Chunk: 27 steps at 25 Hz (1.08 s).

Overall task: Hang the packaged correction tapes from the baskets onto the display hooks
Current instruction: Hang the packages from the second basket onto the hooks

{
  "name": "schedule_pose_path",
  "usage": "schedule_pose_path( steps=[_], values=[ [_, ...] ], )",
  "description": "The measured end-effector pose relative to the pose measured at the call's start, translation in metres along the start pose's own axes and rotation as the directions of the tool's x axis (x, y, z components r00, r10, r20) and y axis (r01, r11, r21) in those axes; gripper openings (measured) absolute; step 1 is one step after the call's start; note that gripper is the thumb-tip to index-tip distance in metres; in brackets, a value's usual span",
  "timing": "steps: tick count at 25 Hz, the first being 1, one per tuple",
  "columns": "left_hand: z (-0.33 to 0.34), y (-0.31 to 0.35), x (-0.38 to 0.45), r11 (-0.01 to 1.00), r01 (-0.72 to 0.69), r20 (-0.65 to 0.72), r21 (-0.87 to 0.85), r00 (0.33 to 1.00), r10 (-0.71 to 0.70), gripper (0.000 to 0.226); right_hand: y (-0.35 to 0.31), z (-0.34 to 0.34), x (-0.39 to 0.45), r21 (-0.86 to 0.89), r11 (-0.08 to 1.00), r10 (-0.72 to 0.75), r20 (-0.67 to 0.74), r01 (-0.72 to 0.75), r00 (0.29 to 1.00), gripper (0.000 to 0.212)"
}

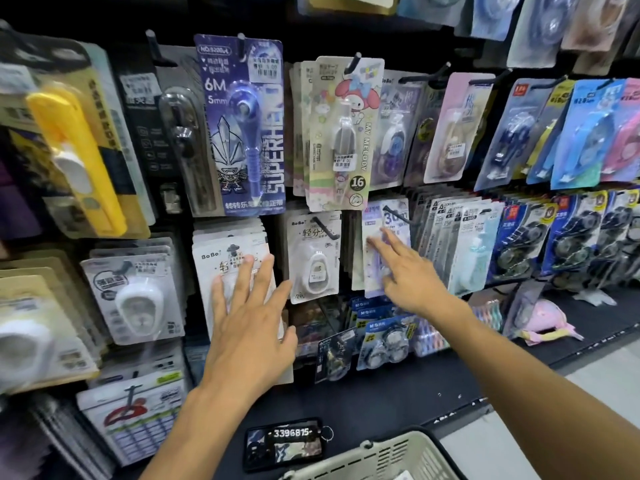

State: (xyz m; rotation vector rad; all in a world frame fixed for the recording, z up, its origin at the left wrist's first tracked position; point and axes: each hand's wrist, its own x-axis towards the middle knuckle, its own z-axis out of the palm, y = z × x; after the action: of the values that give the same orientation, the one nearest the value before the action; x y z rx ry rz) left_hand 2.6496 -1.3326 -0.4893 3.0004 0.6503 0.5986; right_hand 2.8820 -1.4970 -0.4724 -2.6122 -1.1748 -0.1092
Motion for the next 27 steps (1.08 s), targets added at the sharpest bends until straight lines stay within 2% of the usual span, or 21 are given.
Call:
schedule_pose_path(
  steps=[2,5,6,7,8,9,10,11,12,13,15,16,18,19,20,21,22,23,24,25,27],
  values=[
    [0.002,0.0,-0.004,0.998,-0.03,-0.114,-0.05,0.993,0.024,0.062,0.003,-0.005,-0.001,0.114,0.993,-0.021,0.002,0.02,1.0,0.078],
    [0.02,0.015,-0.027,0.99,-0.051,-0.244,-0.133,0.97,0.017,0.042,0.003,0.013,-0.026,0.067,0.998,-0.011,-0.103,0.018,0.995,0.071],
    [0.037,0.023,-0.041,0.986,-0.091,-0.206,-0.138,0.977,0.061,0.039,0.003,0.036,-0.043,0.13,0.991,0.031,-0.187,-0.007,0.982,0.067],
    [0.055,0.031,-0.056,0.978,-0.138,-0.087,-0.154,0.988,0.125,0.038,0.001,0.065,-0.065,0.23,0.973,0.093,-0.275,-0.028,0.957,0.062],
    [0.076,0.038,-0.072,0.968,-0.169,0.102,-0.185,0.977,0.19,0.04,-0.003,0.098,-0.091,0.348,0.934,0.185,-0.298,-0.074,0.936,0.053],
    [0.103,0.043,-0.094,0.962,-0.163,0.322,-0.221,0.919,0.23,0.042,-0.005,0.137,-0.12,0.458,0.873,0.285,-0.204,-0.166,0.937,0.042],
    [0.13,0.044,-0.118,0.961,-0.119,0.508,-0.249,0.829,0.234,0.045,-0.005,0.175,-0.148,0.512,0.808,0.344,-0.009,-0.291,0.939,0.033],
    [0.156,0.04,-0.145,0.966,-0.03,0.65,-0.257,0.735,0.196,0.047,-0.002,0.21,-0.176,0.486,0.76,0.366,0.232,-0.433,0.902,0.027],
    [0.179,0.035,-0.174,0.967,0.086,0.752,-0.24,0.646,0.129,0.047,0.004,0.242,-0.206,0.406,0.735,0.379,0.419,-0.544,0.825,0.027],
    [0.198,0.028,-0.201,0.961,0.187,0.818,-0.202,0.572,0.061,0.047,0.013,0.268,-0.232,0.328,0.719,0.421,0.496,-0.613,0.759,0.031],
    [0.229,0.019,-0.241,0.953,0.283,0.895,-0.107,0.444,-0.031,0.048,0.037,0.3,-0.269,0.302,0.609,0.62,0.396,-0.734,0.677,0.03],
    [0.241,0.018,-0.25,0.951,0.296,0.911,-0.086,0.409,-0.045,0.05,0.045,0.308,-0.278,0.32,0.534,0.707,0.338,-0.783,0.621,0.027],
    [0.258,0.022,-0.247,0.931,0.347,0.912,-0.111,0.408,-0.044,0.051,0.052,0.323,-0.273,0.377,0.32,0.782,0.412,-0.869,0.467,0.029],
    [0.267,0.026,-0.243,0.912,0.387,0.905,-0.139,0.422,-0.041,0.05,0.049,0.33,-0.263,0.457,0.189,0.759,0.493,-0.869,0.424,0.037],
    [0.274,0.031,-0.239,0.898,0.409,0.899,-0.165,0.436,-0.034,0.048,0.045,0.336,-0.254,0.51,0.136,0.733,0.524,-0.849,0.433,0.048],
    [0.281,0.036,-0.236,0.893,0.411,0.897,-0.183,0.442,-0.019,0.048,0.04,0.34,-0.246,0.535,0.211,0.737,0.462,-0.818,0.493,0.056],
    [0.288,0.039,-0.235,0.896,0.399,0.898,-0.195,0.44,0.0,0.047,0.038,0.343,-0.24,0.481,0.419,0.724,0.335,-0.77,0.603,0.06],
    [0.293,0.041,-0.235,0.899,0.39,0.9,-0.2,0.435,0.012,0.047,0.041,0.348,-0.235,0.317,0.663,0.639,0.234,-0.679,0.733,0.061],
    [0.296,0.041,-0.236,0.899,0.39,0.901,-0.2,0.434,0.013,0.046,0.047,0.35,-0.232,0.143,0.822,0.517,0.222,-0.552,0.827,0.06],
    [0.298,0.041,-0.237,0.896,0.397,0.901,-0.198,0.433,0.007,0.045,0.054,0.35,-0.225,-0.017,0.889,0.443,0.286,-0.458,0.85,0.059],
    [0.303,0.038,-0.239,0.887,0.42,0.902,-0.193,0.432,-0.008,0.043,0.064,0.347,-0.207,-0.234,0.904,0.425,0.426,-0.357,0.799,0.049]
  ],
)
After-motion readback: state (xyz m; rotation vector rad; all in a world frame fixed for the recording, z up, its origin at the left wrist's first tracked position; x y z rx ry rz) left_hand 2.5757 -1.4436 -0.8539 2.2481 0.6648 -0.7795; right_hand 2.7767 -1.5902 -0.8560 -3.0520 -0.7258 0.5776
